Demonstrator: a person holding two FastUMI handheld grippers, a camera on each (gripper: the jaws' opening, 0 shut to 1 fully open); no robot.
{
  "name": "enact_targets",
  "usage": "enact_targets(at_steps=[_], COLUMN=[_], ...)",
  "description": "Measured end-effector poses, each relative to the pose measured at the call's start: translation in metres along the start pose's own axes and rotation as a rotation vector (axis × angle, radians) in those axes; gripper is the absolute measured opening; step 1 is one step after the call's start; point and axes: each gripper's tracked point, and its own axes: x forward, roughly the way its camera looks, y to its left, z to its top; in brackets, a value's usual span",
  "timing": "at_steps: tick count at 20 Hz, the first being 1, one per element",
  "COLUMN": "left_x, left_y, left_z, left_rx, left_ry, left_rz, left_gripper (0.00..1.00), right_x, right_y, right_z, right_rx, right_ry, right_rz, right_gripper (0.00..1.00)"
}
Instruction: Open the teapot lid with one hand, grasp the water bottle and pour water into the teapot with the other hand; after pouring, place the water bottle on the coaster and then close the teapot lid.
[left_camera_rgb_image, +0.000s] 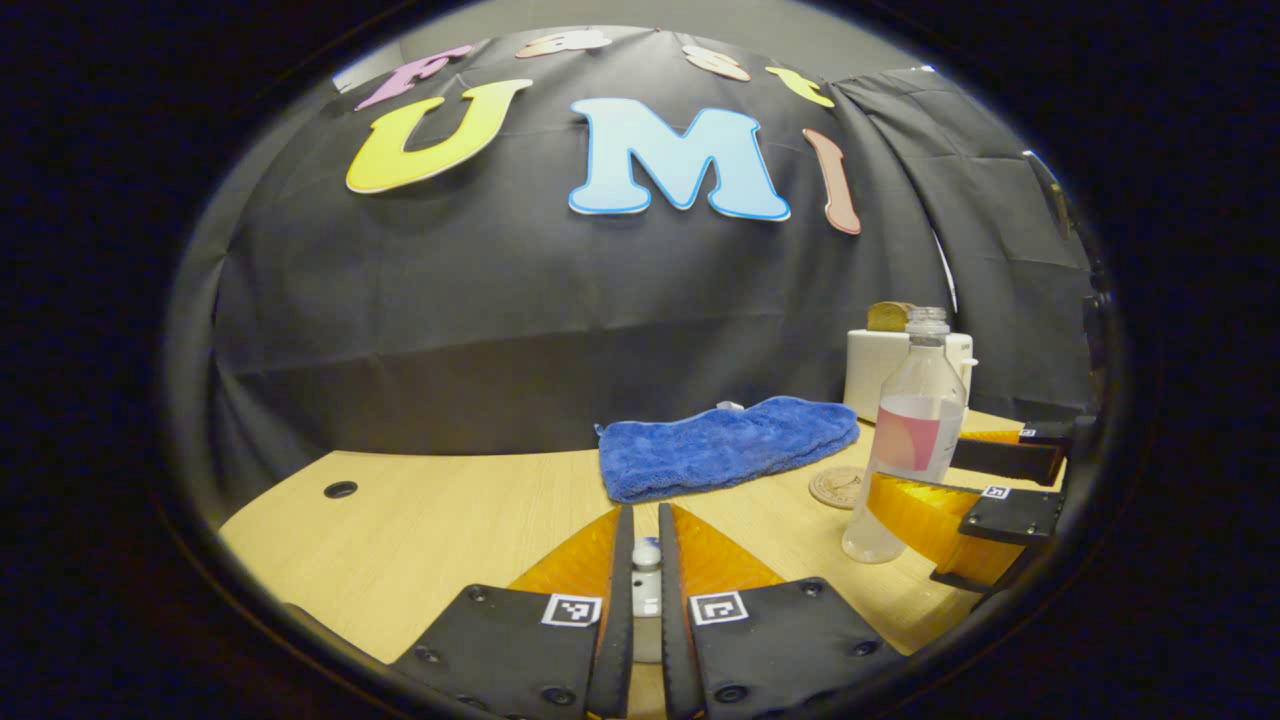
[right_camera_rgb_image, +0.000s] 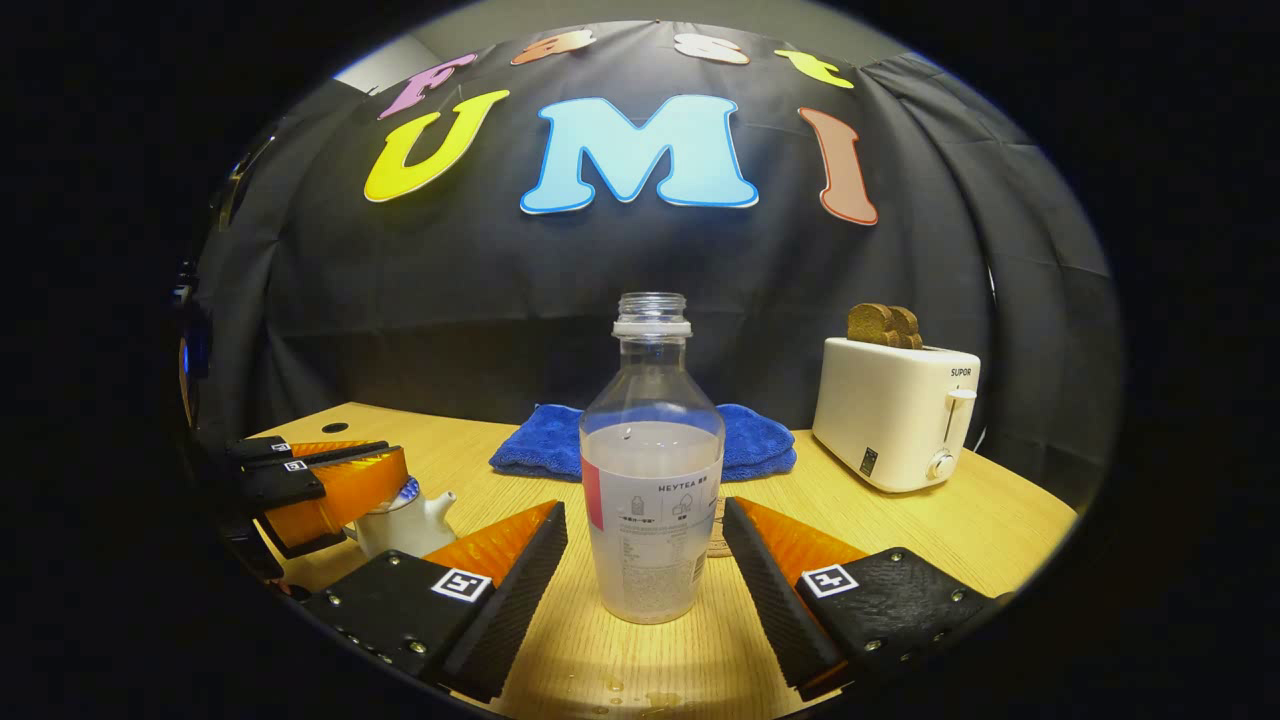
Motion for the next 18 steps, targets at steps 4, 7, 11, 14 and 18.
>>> enact_targets(at_steps=[4,7,11,14,18], left_x=[-0.002,-0.003,-0.009,-0.016,-0.029], left_y=[0.001,0.003,0.009,0.018,0.04], left_z=[0.005,0.002,0.018,0.03,0.025], left_rx=[-0.035,-0.051,-0.075,-0.073,-0.092], left_ry=[-0.019,-0.031,-0.076,-0.112,-0.104], left_rz=[0.003,0.004,0.006,0.025,0.065], left_gripper=[0.22,0.14,0.14,0.14,0.11], right_x=[0.0,0.001,0.001,0.002,0.002], right_y=[0.0,-0.002,0.0,-0.003,-0.001], right_z=[0.0,-0.001,0.001,-0.001,0.001], right_rx=[0.01,0.017,0.004,0.021,0.015], right_ry=[0.003,0.007,-0.001,0.006,-0.001], right_rz=[0.004,0.003,0.003,0.005,0.007], right_gripper=[0.97,0.97,0.97,0.96,0.97])
